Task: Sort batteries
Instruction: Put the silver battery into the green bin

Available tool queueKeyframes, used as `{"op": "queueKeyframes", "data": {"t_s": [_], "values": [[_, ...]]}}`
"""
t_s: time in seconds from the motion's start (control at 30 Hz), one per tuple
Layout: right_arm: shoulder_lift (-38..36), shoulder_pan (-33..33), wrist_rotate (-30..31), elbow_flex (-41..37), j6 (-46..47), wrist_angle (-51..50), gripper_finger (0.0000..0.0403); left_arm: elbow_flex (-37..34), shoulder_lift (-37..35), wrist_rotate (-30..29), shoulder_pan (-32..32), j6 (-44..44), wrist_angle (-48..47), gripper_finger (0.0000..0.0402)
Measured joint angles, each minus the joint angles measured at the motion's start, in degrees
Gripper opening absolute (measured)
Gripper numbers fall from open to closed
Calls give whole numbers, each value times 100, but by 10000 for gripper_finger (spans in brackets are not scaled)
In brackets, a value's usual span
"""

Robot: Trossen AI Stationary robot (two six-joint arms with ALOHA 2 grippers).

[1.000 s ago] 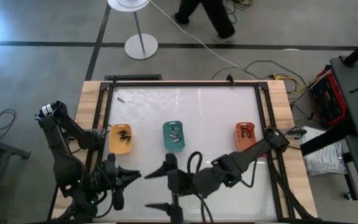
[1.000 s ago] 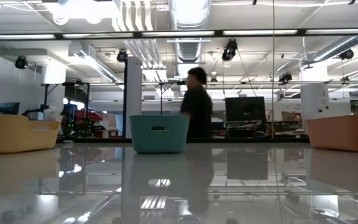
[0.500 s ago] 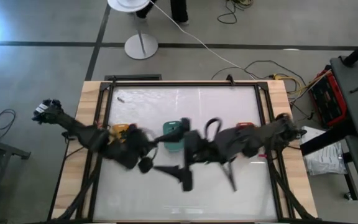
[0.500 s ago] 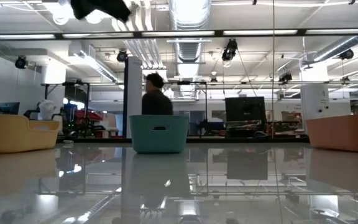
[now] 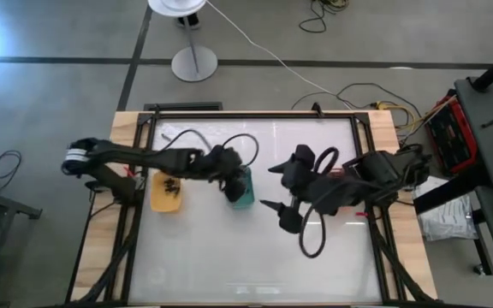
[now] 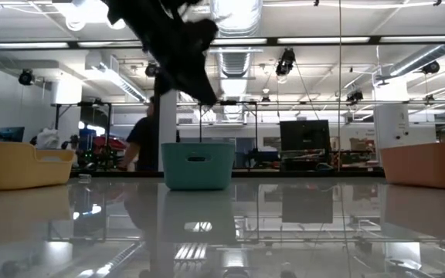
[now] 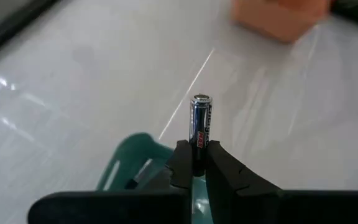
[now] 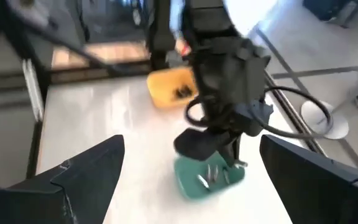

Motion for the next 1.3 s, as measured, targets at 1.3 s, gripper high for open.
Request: {"op": "queueKeyframes", "data": {"t_s": [1.3], "values": [[-1536, -922, -653, -1569, 76, -939, 368, 193, 2030, 675, 286, -118, -448, 97]]}}
